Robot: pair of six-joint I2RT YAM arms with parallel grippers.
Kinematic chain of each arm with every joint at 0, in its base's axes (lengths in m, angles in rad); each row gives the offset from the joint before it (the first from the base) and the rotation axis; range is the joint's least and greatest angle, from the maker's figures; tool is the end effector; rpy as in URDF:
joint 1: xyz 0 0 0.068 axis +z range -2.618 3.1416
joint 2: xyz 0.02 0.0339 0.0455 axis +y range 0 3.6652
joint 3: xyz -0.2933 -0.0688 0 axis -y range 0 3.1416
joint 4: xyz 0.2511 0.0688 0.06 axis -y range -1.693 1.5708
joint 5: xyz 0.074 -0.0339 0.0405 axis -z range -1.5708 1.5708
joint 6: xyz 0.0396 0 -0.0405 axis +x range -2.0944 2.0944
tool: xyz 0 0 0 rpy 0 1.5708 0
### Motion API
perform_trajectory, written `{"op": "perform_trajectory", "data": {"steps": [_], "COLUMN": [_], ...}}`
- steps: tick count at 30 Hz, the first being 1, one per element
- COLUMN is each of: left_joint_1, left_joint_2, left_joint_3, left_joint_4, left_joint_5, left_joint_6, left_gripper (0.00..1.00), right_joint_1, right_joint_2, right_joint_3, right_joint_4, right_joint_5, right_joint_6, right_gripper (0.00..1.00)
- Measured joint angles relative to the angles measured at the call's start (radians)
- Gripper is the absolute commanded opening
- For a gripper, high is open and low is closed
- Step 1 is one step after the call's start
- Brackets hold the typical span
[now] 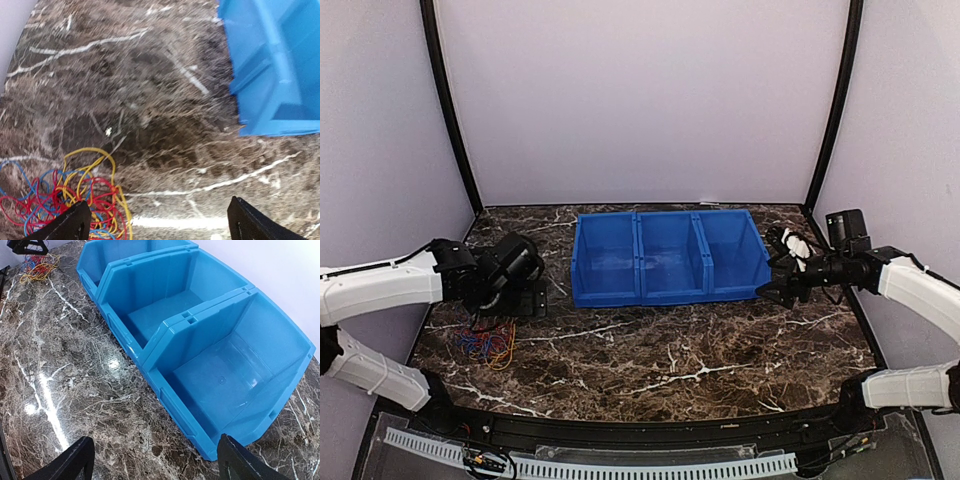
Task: Untangle the cables
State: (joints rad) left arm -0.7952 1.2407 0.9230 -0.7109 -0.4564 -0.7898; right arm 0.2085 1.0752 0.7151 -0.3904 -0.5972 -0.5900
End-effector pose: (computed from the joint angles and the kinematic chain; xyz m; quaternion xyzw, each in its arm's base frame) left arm 0.1796 -0.1582 0.2757 -0.0580 0.9387 -0.0327 0.3383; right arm 0.2055 0.0662 0.2664 -0.4488 0.7619 0.1926 0.4253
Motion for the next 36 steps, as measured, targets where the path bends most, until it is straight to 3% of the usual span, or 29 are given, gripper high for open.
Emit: {"op": "perform_trajectory", "data": {"steps": [8,11,15,27,32,36], "left_joint_1": [-0.001,-0.008,-0.045,-0.344,-0.434,-0.473], "left_joint_2": [0.115,0.170,0.185,0.390,0.509,0.516], "left_joint_3": [-0.160,-0.177,-0.192,-0.079,0.071,0.164], "left_joint_4": [-0.071,-0.033,0.077,0.500,0.570,0.579], "left_joint_5": [-0.005,0.022,0.099,0.389,0.491,0.517], "left_joint_6": [-0.170,-0.188,-0.175,0.052,0.190,0.279], "left_gripper": [0.95,0.86,0.83,0.76,0.78,0.82], "right_joint_1": [0.000,0.000,0.000,0.000,0.000,0.000], "right_joint_2": [0.002,0.002,0.004,0.009,0.010,0.012], "right_joint_3": [0.000,0.000,0.000,0.000,0.000,0.000], "right_joint_4": [-0.007,-0.007,-0.006,-0.006,-0.007,-0.007], "right_joint_5": [-0.010,-0.010,-0.008,0.010,0.015,0.018], "right_joint_6": [-0.019,-0.023,-0.027,-0.031,-0.031,-0.031], "right_gripper": [0.87,0.86,0.87,0.86,0.86,0.86]}}
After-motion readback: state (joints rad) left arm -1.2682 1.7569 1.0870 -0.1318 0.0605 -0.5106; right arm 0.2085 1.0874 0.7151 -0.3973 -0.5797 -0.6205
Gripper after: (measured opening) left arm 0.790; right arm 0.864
